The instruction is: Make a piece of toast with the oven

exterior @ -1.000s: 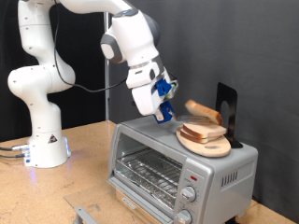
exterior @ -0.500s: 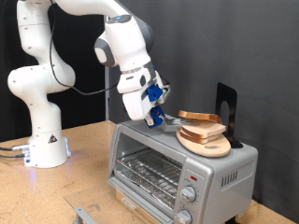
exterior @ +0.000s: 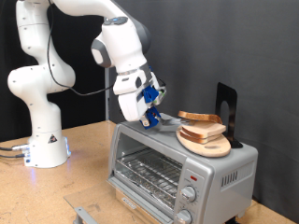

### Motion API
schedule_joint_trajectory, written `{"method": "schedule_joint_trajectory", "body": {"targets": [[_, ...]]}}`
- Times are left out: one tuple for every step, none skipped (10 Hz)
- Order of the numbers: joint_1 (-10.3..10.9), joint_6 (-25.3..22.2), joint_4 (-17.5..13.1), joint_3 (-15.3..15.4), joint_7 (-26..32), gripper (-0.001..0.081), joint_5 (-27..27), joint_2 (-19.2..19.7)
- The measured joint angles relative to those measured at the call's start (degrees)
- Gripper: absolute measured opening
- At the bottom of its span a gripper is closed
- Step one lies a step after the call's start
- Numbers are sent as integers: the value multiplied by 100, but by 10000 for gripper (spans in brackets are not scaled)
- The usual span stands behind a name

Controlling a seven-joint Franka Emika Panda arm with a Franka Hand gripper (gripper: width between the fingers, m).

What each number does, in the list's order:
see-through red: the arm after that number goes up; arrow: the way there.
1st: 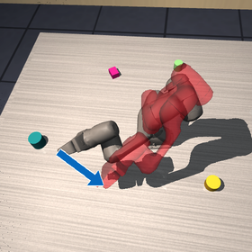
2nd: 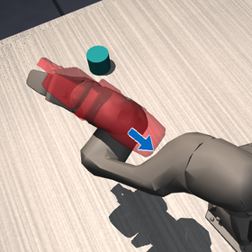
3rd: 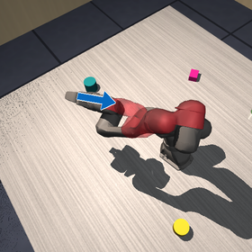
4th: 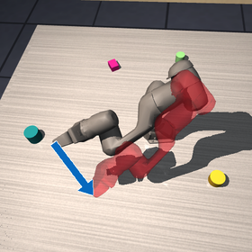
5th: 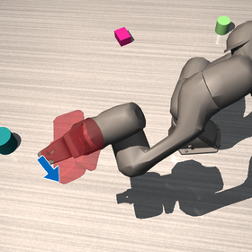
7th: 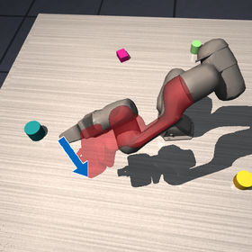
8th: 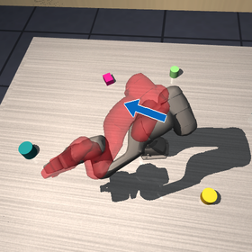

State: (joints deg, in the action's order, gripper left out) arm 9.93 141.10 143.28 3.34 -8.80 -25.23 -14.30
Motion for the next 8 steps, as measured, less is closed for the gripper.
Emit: {"method": "schedule_joint_trajectory", "body": {"targets": [[2,-24,37,0,18,431,-1,-40],[4,-112,103,0,83,431,-1,-115],[9,-204,194,1,159,431,-2,-223],[13,-297,315,1,213,431,-2,-347],[14,-362,432,2,236,427,-2,-466],[14,-386,554,3,239,418,-2,-581],[14,-386,658,3,239,418,-2,-681],[14,-386,737,4,239,408,-2,-756]]}}
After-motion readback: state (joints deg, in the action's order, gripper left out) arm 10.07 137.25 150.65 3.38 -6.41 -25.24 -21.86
